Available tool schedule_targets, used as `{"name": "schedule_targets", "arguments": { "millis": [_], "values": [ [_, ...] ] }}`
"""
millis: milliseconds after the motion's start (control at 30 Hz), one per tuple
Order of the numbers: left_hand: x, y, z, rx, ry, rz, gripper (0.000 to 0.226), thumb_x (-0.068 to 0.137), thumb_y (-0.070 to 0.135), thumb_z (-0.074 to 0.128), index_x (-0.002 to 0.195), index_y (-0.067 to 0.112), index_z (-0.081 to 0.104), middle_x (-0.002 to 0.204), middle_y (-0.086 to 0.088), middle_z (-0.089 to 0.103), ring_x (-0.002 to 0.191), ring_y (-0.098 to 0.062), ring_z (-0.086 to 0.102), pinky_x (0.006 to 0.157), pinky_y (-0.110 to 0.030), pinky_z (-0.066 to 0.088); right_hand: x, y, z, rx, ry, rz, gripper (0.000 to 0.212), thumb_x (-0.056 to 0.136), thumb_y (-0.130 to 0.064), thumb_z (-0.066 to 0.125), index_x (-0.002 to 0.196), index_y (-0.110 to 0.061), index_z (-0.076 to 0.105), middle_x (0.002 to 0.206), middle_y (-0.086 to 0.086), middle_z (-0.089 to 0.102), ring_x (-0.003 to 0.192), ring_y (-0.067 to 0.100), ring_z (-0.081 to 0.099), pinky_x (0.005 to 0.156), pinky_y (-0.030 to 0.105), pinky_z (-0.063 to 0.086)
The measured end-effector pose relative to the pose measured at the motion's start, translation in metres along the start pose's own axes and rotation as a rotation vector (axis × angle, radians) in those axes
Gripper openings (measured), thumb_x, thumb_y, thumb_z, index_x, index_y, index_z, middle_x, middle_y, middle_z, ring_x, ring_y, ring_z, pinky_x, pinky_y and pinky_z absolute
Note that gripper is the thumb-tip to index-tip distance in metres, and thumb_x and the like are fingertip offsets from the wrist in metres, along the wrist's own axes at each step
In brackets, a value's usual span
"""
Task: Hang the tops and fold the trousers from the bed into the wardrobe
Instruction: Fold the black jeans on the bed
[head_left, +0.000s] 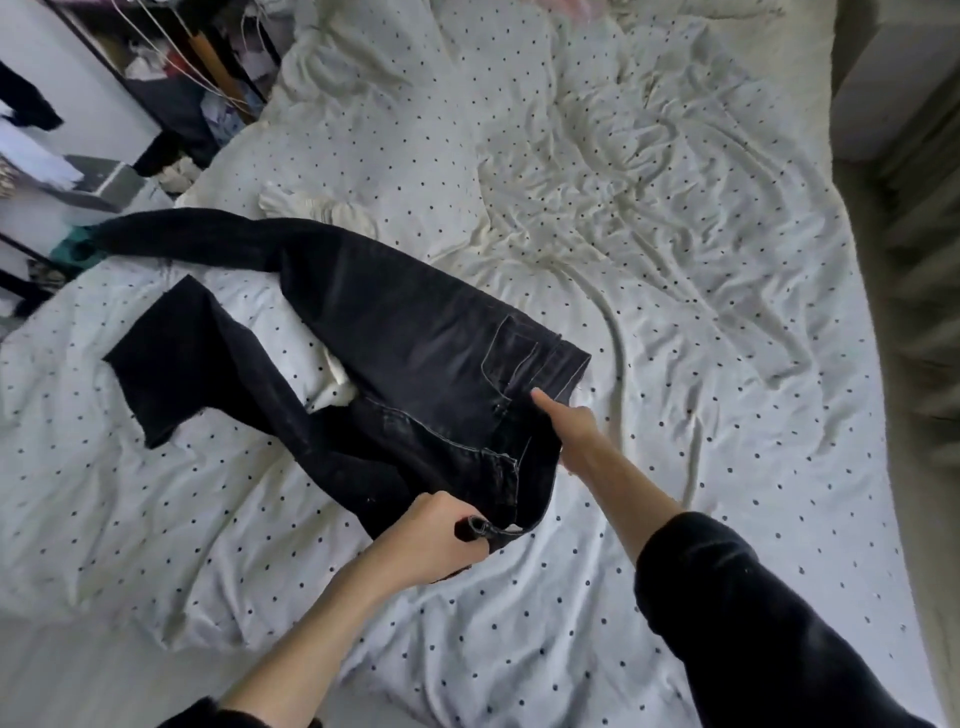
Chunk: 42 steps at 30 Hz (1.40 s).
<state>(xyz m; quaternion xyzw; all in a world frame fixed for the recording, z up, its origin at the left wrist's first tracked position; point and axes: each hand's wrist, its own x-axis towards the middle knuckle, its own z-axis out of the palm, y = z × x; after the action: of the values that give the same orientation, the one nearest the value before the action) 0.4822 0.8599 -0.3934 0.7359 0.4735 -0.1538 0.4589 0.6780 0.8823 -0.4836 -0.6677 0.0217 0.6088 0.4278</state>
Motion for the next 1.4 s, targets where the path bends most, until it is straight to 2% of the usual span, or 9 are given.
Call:
{"name": "schedule_targets", "arguments": {
  "millis": [167,400,600,767,833,933,1167,1300,1400],
  "values": [
    [0.005,0.017,-0.001,0.008,0.012,0.048,0.019,0.084,0.022,0.055,0.088,0.011,0.07,0.06,0.0,0.053,0.047,-0.007,0.037,0.045,-0.02,0.032,-0.001,-0.028,-0.009,-0.19,0.117,-0.258,0.002,0.09,-0.007,0.058,0.091,-0.007,0.056,0.079,0.006,0.057,0.073,0.02,0.055,0.055,0.022,0.042],
    [0.021,0.128,0.008,-0.046,-0.093,0.286,0.016,0.087,0.019,0.056,0.095,0.017,0.07,0.076,-0.014,0.066,0.052,-0.011,0.047,0.051,-0.027,0.042,-0.03,-0.114,-0.1,-0.214,0.19,-0.464,0.009,0.088,-0.008,0.061,0.096,-0.012,0.06,0.088,0.007,0.063,0.086,0.027,0.063,0.078,0.038,0.054],
    [0.039,0.219,0.07,-0.104,-0.185,0.495,0.023,0.085,0.024,0.06,0.104,0.031,0.07,0.09,0.007,0.071,0.081,-0.014,0.067,0.08,-0.032,0.055,-0.061,-0.133,-0.236,-0.234,0.381,-0.484,0.007,0.087,-0.008,0.063,0.094,-0.008,0.063,0.088,0.013,0.066,0.08,0.025,0.064,0.077,0.037,0.053],
    [0.056,0.25,0.139,0.006,-0.356,0.564,0.016,0.087,0.028,0.053,0.086,0.039,0.065,0.071,0.002,0.063,0.058,-0.018,0.053,0.066,-0.031,0.051,-0.054,-0.097,-0.314,-0.226,0.499,-0.353,0.007,0.084,-0.01,0.066,0.09,-0.01,0.064,0.086,0.012,0.062,0.075,0.022,0.058,0.065,0.031,0.047],
    [0.065,0.247,0.158,0.127,-0.477,0.503,0.028,0.09,0.039,0.051,0.117,0.039,0.059,0.104,-0.004,0.067,0.068,-0.015,0.059,0.072,-0.029,0.051,-0.041,-0.074,-0.321,-0.204,0.516,-0.297,0.011,0.086,-0.01,0.064,0.097,-0.01,0.063,0.089,0.01,0.059,0.079,0.021,0.055,0.066,0.031,0.045],
    [0.077,0.235,0.174,0.252,-0.595,0.463,0.044,0.095,0.038,0.048,0.138,0.029,0.044,0.141,0.006,0.047,0.122,-0.012,0.047,0.102,-0.031,0.039,-0.025,-0.036,-0.317,-0.193,0.527,-0.232,0.031,0.088,-0.011,0.06,0.118,-0.006,0.06,0.103,0.008,0.062,0.089,0.02,0.055,0.081,0.035,0.047],
    [0.115,0.154,0.128,0.613,-0.333,0.336,0.054,0.094,0.033,0.05,0.145,0.027,0.031,0.151,0.005,0.028,0.14,-0.014,0.021,0.117,-0.045,0.012,-0.031,0.017,-0.265,-0.646,0.496,-0.291,0.041,0.093,-0.023,0.054,0.131,-0.009,0.051,0.138,0.012,0.049,0.121,0.028,0.049,0.094,0.029,0.039],
    [0.116,0.075,0.098,0.76,-0.302,0.176,0.063,0.093,0.044,0.048,0.147,0.025,0.024,0.155,0.004,0.016,0.143,-0.013,0.012,0.117,-0.035,0.002,-0.041,0.045,-0.225,-0.998,0.585,-0.385,0.052,0.096,-0.029,0.047,0.145,-0.021,0.03,0.158,0.007,0.006,0.146,0.024,0.005,0.115,0.052,0.008],
    [0.11,0.036,0.089,0.844,-0.243,0.211,0.072,0.087,0.064,0.027,0.148,0.026,0.021,0.157,0.007,0.01,0.144,-0.009,0.005,0.114,-0.029,-0.01,-0.039,0.068,-0.199,-1.228,0.563,-0.426,0.06,0.094,-0.032,0.05,0.147,-0.018,0.026,0.158,0.01,0.006,0.146,0.027,0.002,0.112,0.058,0.0]
  ]
}}
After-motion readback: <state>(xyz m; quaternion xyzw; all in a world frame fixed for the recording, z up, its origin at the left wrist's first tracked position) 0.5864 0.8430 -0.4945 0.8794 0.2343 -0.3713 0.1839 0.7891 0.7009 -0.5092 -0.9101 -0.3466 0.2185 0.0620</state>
